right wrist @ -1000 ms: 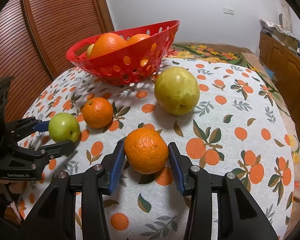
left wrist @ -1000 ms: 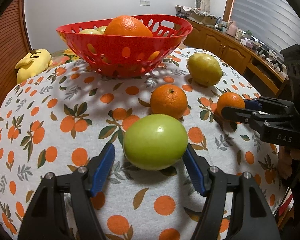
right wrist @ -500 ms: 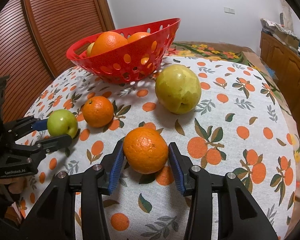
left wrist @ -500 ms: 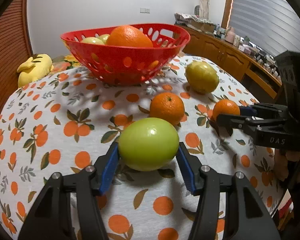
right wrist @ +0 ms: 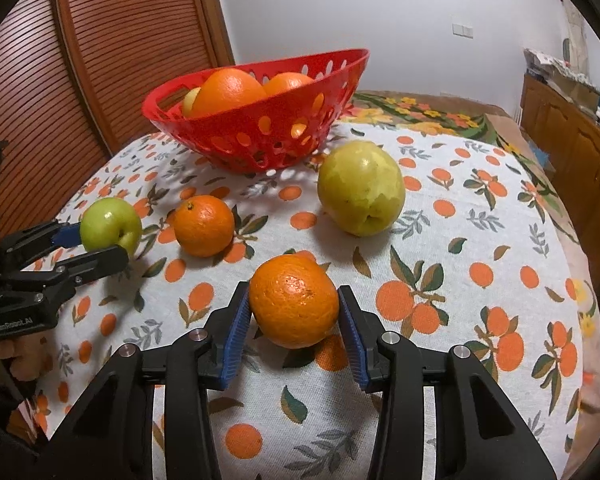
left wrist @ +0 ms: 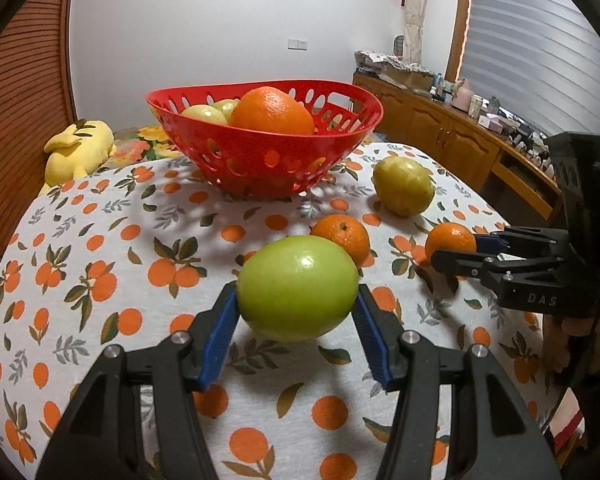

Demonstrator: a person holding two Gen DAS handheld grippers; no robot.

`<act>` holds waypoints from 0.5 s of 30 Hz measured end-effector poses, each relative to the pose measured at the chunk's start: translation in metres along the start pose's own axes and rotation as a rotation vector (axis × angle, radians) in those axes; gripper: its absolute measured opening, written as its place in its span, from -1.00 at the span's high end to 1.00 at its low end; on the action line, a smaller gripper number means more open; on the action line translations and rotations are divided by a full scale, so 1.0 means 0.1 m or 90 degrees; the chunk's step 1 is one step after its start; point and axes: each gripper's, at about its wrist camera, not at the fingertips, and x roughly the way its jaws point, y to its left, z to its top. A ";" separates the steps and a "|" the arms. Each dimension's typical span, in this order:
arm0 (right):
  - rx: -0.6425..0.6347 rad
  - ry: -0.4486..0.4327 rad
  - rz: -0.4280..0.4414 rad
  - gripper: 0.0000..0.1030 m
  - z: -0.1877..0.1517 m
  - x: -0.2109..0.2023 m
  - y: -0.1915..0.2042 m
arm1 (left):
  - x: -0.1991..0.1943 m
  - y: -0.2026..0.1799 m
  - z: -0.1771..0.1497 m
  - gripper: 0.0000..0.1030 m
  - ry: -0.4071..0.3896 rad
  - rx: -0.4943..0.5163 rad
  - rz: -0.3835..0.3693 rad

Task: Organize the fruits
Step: 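Grasp and lift another green pomelo with the left tool while the right tool grasps an orange, then carry both fruits over the red basket and open both tools to release them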

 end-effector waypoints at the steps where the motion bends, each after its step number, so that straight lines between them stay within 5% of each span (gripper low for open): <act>1: 0.000 -0.003 0.001 0.16 0.01 -0.02 0.01 | -0.02 0.01 0.01 -0.09 -0.002 -0.004 -0.002; 15: -0.046 -0.063 -0.008 0.16 0.37 -0.43 0.22 | -0.41 -0.01 0.38 -0.09 -0.064 0.014 0.001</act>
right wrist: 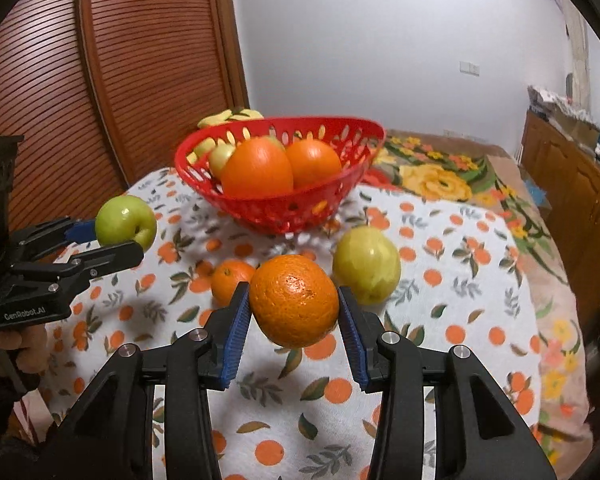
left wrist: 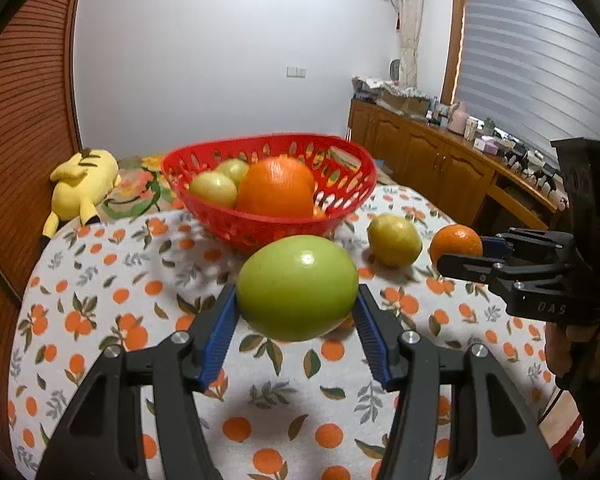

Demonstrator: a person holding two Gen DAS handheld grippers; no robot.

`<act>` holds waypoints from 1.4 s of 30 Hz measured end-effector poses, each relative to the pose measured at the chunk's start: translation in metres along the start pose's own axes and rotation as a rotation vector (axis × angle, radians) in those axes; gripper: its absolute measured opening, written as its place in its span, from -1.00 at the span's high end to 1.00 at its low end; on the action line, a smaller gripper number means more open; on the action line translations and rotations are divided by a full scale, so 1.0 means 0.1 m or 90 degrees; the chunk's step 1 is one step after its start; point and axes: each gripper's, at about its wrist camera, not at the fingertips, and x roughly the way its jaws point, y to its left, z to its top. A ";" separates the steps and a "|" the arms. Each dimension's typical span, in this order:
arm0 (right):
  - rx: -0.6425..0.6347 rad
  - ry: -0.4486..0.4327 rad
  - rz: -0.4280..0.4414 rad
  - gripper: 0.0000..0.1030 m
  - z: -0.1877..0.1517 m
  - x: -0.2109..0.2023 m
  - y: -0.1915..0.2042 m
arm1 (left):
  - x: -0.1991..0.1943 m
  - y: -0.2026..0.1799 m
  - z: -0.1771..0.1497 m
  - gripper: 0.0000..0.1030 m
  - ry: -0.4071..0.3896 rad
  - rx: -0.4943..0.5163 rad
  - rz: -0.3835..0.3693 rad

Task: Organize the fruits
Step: 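Carry both fruits over the red basket and open both tools to release them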

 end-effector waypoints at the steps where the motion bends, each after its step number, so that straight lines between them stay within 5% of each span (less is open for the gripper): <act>1: -0.003 -0.003 0.000 0.16 0.02 -0.02 0.01 | -0.02 0.00 0.03 -0.09 -0.003 0.002 -0.001; 21: -0.052 -0.055 0.003 0.16 0.42 -0.23 0.11 | -0.08 0.12 0.37 -0.09 -0.038 0.000 -0.003; 42: -0.081 -0.030 0.013 0.16 0.79 0.46 -0.08 | 0.48 0.47 0.63 -0.09 -0.016 -0.026 0.008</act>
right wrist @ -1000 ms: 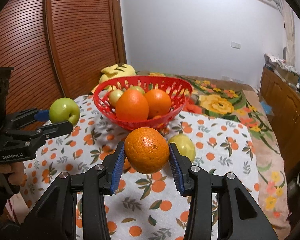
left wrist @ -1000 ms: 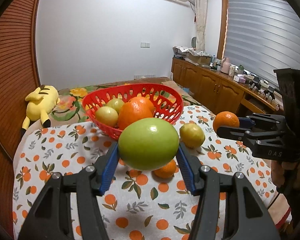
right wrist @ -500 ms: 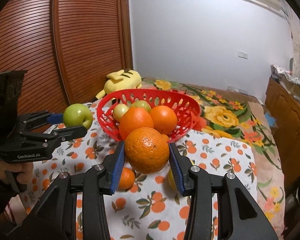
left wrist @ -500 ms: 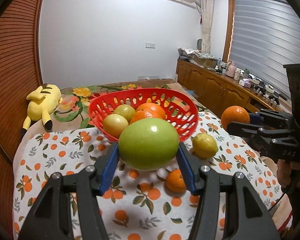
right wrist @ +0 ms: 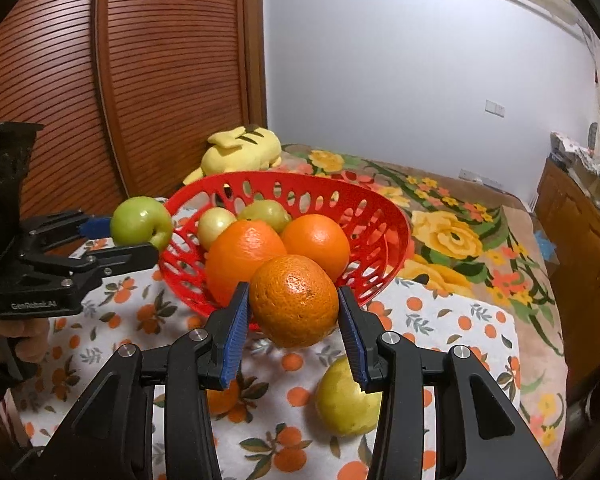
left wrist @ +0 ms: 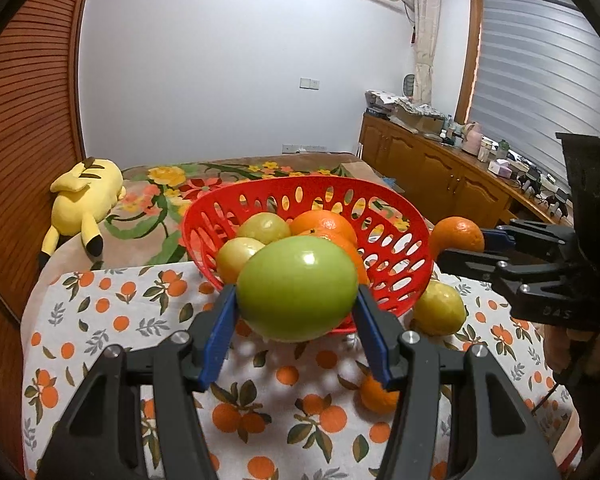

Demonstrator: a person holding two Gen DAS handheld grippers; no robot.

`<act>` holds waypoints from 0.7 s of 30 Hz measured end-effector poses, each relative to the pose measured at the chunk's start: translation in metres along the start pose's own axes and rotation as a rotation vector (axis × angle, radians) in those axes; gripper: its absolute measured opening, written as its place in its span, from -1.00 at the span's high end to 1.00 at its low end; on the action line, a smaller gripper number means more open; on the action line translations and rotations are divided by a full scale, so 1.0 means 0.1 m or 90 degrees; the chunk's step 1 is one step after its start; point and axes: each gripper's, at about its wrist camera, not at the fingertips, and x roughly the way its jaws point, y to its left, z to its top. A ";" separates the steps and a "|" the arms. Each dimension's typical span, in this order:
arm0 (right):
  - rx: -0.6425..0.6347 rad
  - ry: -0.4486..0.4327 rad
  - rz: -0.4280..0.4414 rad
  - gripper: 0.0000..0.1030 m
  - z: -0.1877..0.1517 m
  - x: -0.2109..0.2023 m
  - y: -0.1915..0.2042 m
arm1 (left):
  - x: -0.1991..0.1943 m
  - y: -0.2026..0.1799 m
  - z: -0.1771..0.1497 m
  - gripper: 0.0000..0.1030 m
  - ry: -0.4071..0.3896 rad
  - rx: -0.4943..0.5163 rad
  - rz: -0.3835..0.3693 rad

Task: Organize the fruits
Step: 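Carry both fruits over the red basket and open both tools to release them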

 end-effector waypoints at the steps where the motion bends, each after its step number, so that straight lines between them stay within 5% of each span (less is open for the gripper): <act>1: 0.001 0.001 0.000 0.16 0.01 0.03 -0.02 | 0.01 0.00 0.00 -0.09 0.000 0.000 -0.002; 21: 0.004 0.016 0.020 0.14 0.10 0.32 -0.10 | 0.30 0.13 0.13 -0.09 0.013 0.011 0.008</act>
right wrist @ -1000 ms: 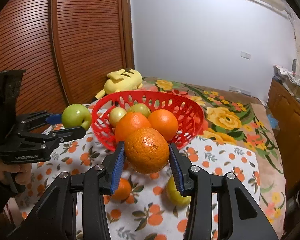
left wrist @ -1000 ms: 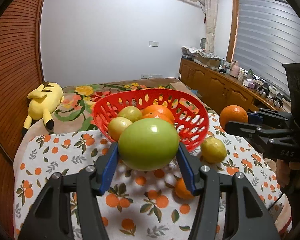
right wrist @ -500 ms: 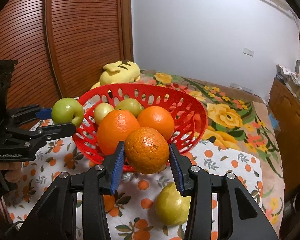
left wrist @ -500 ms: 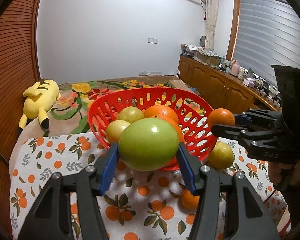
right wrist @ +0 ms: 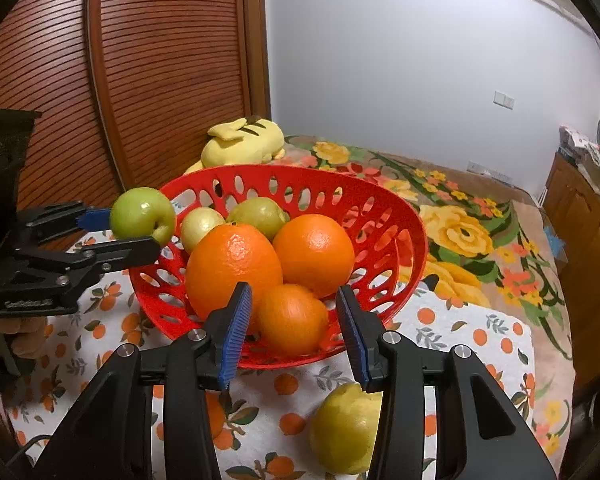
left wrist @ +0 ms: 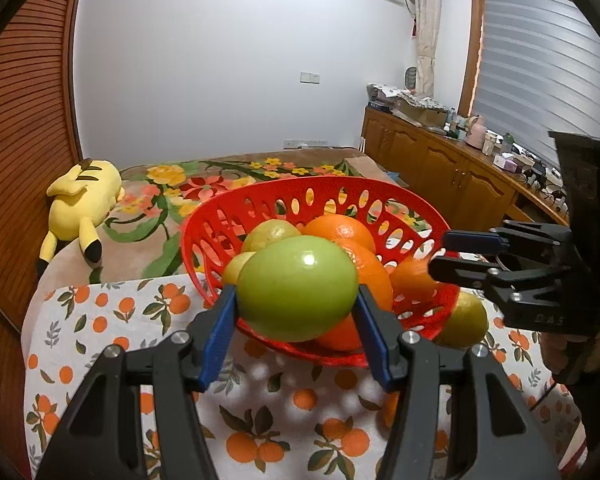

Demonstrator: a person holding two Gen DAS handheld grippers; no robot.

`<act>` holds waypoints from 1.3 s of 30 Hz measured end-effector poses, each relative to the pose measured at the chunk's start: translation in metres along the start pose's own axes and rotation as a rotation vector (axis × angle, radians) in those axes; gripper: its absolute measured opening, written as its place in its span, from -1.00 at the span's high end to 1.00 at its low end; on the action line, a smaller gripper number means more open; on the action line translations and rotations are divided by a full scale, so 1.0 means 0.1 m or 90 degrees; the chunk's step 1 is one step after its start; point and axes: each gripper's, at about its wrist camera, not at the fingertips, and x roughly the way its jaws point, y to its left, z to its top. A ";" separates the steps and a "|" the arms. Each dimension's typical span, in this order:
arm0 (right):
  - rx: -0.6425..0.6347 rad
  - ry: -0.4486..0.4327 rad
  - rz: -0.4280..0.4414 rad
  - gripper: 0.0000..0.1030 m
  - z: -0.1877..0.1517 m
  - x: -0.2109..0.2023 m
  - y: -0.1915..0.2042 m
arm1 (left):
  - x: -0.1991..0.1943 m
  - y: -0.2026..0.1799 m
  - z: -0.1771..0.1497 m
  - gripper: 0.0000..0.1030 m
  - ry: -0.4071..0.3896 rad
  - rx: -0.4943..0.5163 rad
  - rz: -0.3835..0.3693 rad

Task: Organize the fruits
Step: 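Carry both fruits over the red basket and open both tools to release them, then withdraw both tools and move the right tool toward the yellow pomelo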

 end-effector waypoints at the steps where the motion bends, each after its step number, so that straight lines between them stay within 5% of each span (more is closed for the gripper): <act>1: 0.003 -0.002 0.001 0.14 0.00 -0.02 -0.01 | 0.01 0.01 0.01 -0.09 0.001 -0.001 0.001; 22: 0.058 0.000 -0.029 -0.01 -0.37 -0.31 -0.29 | 0.14 0.05 0.10 -0.09 0.008 -0.003 0.015; 26: 0.063 0.009 -0.033 -0.06 -0.43 -0.29 -0.32 | 0.05 0.05 0.12 -0.27 -0.010 -0.009 0.008; 34: 0.077 0.032 -0.044 -0.43 -0.54 -0.23 -0.36 | -0.14 -0.08 0.06 -0.29 -0.016 0.001 -0.003; 39: 0.086 0.056 -0.051 -0.49 -0.62 -0.14 -0.39 | -0.26 -0.16 -0.02 -0.29 -0.017 0.003 -0.010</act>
